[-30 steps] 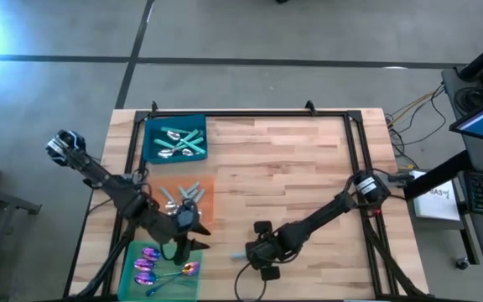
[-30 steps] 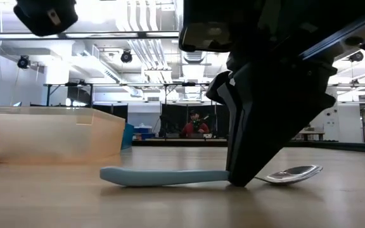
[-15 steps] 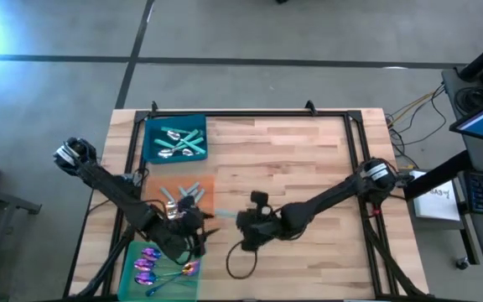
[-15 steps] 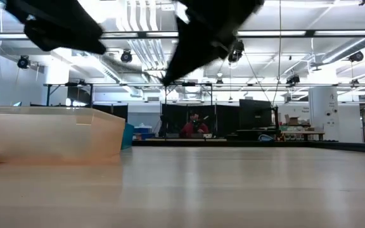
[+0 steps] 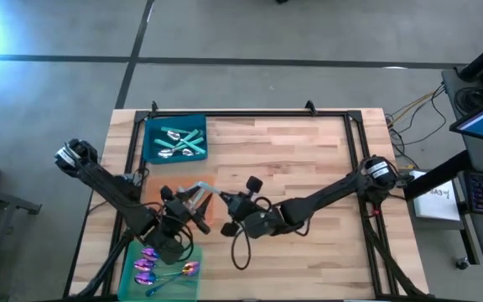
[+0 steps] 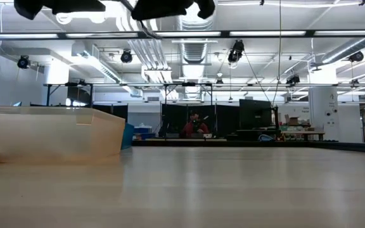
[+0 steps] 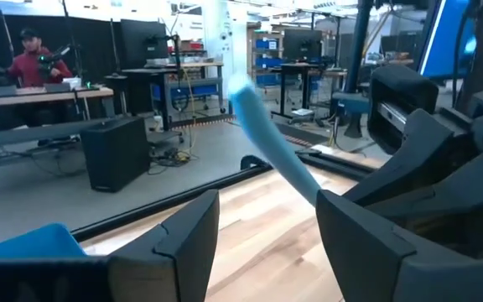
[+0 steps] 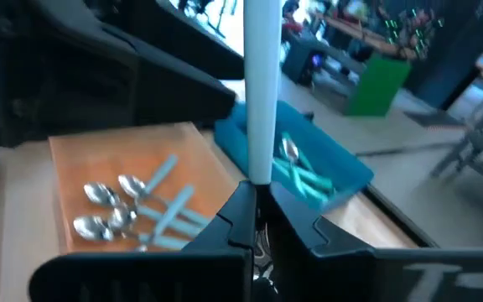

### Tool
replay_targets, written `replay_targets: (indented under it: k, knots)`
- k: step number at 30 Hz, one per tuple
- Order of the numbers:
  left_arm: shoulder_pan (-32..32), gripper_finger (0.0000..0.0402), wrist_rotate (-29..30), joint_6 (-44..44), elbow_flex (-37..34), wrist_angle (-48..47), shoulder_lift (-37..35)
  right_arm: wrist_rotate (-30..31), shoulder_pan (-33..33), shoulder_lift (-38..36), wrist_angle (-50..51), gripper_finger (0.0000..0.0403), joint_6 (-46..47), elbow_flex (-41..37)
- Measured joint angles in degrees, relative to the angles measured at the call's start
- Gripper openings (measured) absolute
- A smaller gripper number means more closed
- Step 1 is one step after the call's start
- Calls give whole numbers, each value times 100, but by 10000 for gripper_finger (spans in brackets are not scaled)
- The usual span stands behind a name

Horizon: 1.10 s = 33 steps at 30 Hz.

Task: Sort silverware by color (type)
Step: Put the blue spoon into the orange bin

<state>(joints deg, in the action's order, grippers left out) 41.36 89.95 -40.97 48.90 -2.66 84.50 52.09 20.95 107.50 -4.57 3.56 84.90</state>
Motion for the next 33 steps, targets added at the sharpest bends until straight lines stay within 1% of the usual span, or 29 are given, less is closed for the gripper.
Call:
replay_targets:
  k: [4, 6, 10, 14, 19, 21, 23, 29, 30, 32, 33]
  knots:
    - [0, 185, 9, 46, 117, 3, -20, -239, 0, 0, -474, 9, -354, 0]
    - [2, 185, 7, 149, 240, 16, -33, -448, -9, 0, -564, 9, -393, 1]
    - [-1, 185, 8, 467, 477, 6, -49, -584, 0, 0, -622, 9, -525, 2]
    - [1, 185, 11, 886, 652, 2, -58, -602, 13, 0, -783, 9, -660, 2]
    - [20, 180, 9, 1056, 713, -25, -84, -557, 44, 0, -1245, 9, -1389, 2]
    - [17, 164, 6, 1088, 747, -21, -94, -550, 50, 0, -1479, 9, -1698, 2]
    - [22, 138, -1, 1186, 764, -28, -117, -559, 45, 0, -1613, 9, -1952, 2]
    - [26, 25, -272, 1621, 874, 27, -139, -604, 35, 0, -1701, 8, -2102, 2]
    - [26, 17, -291, 1674, 881, 19, -143, -613, 31, 0, -1701, 8, -2110, 2]
    - [24, 16, -304, 1777, 881, -10, -177, -590, 30, 0, -1702, 7, -2110, 2]
    - [21, 17, -139, 1857, 862, -130, -212, -582, 42, 0, -1696, 6, -2120, 2]
